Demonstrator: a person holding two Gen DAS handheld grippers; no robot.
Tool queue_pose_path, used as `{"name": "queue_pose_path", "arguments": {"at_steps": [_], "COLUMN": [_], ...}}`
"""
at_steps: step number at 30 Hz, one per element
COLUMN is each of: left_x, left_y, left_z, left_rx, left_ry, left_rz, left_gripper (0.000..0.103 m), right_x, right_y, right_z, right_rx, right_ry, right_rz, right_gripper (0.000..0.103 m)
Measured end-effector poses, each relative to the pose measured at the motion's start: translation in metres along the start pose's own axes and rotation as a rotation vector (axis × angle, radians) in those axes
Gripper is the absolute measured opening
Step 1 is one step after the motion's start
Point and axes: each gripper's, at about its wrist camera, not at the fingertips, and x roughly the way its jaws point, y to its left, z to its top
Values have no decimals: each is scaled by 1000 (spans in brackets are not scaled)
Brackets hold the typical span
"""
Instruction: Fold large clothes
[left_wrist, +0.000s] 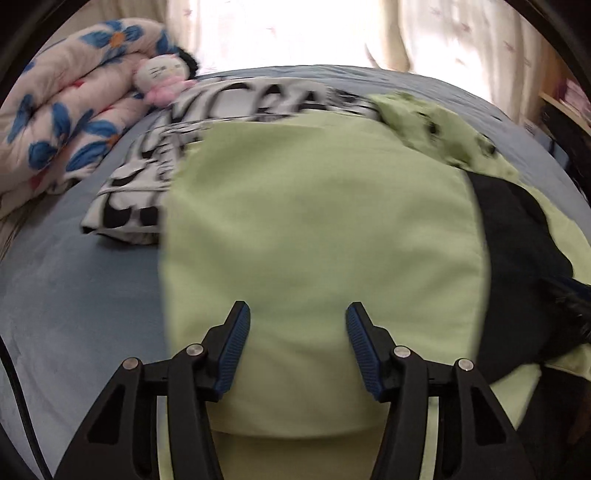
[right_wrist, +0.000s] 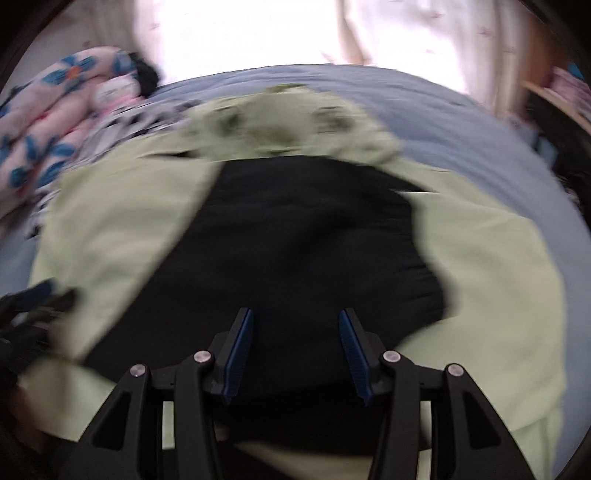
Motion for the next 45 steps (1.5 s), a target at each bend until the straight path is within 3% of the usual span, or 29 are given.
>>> {"name": "queue_pose_path", "arguments": {"at_steps": [2,5,7,14,16,30,33,37,45], "left_x": [8,14,16,9,0,-140,-174,-217,-282], "left_y": [26,50,58,55,55,31,27,25,22], "left_z": [2,-2,-4,-1,2,-2,-9,-21,-55], "left_rx": [-28,-99,-131,-114,-109,-10,-1,9,14], "left_ry": [14,35,43,37,30,-81,-113,-150,-200], "left_rz": [24,-24,-45,11,14,-43,-42,-52,-55], "left_gripper": [57,68,68,68,68,70,74,74,74], "right_x": [1,0,-4,-24,-33,-137,-170,-212,-286], "right_y": [-25,-43,-46,-39,-39,-52,-52,-54,-60], "right_z": [1,2,1,3,2,-14,-22,-34,-69], "right_rx": [54,93,121,150,147,208,193,173,139], "right_ry": [11,25,30,15,6,-89,-125,-185,-300], "right_rz": [30,74,103,118,104,127,115,96,72], "right_gripper": [23,15,19,29,38,40,42,52,55]}}
